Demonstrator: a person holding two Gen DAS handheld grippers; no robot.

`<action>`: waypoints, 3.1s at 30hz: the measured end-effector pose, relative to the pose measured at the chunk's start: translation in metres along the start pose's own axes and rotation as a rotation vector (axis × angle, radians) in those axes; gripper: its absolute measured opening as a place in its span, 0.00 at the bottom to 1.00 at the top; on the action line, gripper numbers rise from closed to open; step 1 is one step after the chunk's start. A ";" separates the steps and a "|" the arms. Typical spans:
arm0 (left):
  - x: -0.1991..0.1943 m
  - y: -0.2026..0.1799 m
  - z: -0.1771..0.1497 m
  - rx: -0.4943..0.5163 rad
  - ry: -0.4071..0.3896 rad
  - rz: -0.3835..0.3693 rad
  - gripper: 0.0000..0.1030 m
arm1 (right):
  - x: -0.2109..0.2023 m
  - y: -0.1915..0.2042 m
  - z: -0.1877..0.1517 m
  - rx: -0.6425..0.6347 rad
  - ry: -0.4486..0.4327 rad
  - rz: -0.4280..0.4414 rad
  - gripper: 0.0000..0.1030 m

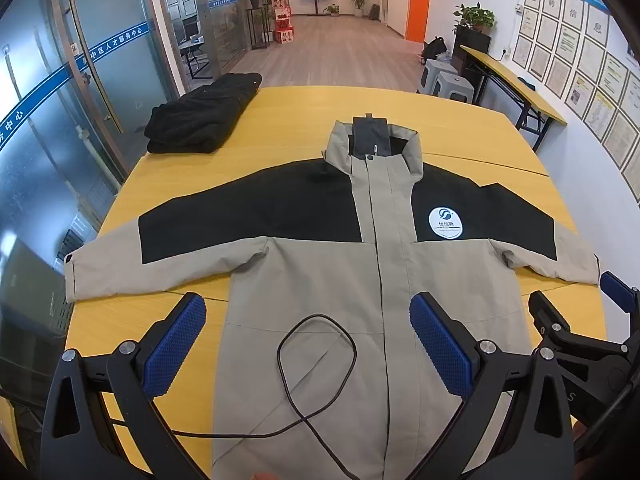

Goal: Fold clothes

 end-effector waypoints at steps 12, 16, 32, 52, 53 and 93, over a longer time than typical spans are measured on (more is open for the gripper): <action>-0.005 -0.003 -0.001 0.024 -0.034 -0.030 1.00 | -0.009 -0.009 -0.007 0.041 -0.008 -0.011 1.00; 0.001 -0.020 -0.001 0.045 -0.025 -0.057 1.00 | -0.001 -0.040 -0.020 0.104 0.007 0.008 1.00; 0.151 -0.242 0.004 0.197 0.072 -0.472 1.00 | 0.114 -0.451 -0.148 0.556 -0.083 -0.038 1.00; 0.322 -0.447 -0.047 0.475 0.235 -0.563 1.00 | 0.325 -0.611 -0.263 0.944 0.069 0.190 0.42; 0.324 -0.450 -0.050 0.481 0.237 -0.559 1.00 | 0.324 -0.612 -0.262 0.951 0.051 0.188 0.39; 0.062 0.214 -0.015 -0.126 -0.105 -0.200 1.00 | 0.252 0.191 -0.016 0.196 -0.028 0.948 0.07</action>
Point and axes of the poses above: each gripper's, at about its wrist camera, not at the fingertips, and x roughly the way its jaws point, y to its left, z to its top, the point moved 1 cm from there along x, roughly the way its jaws point, and after that the axes turned 13 degrees about -y, right-handed, at the moved point
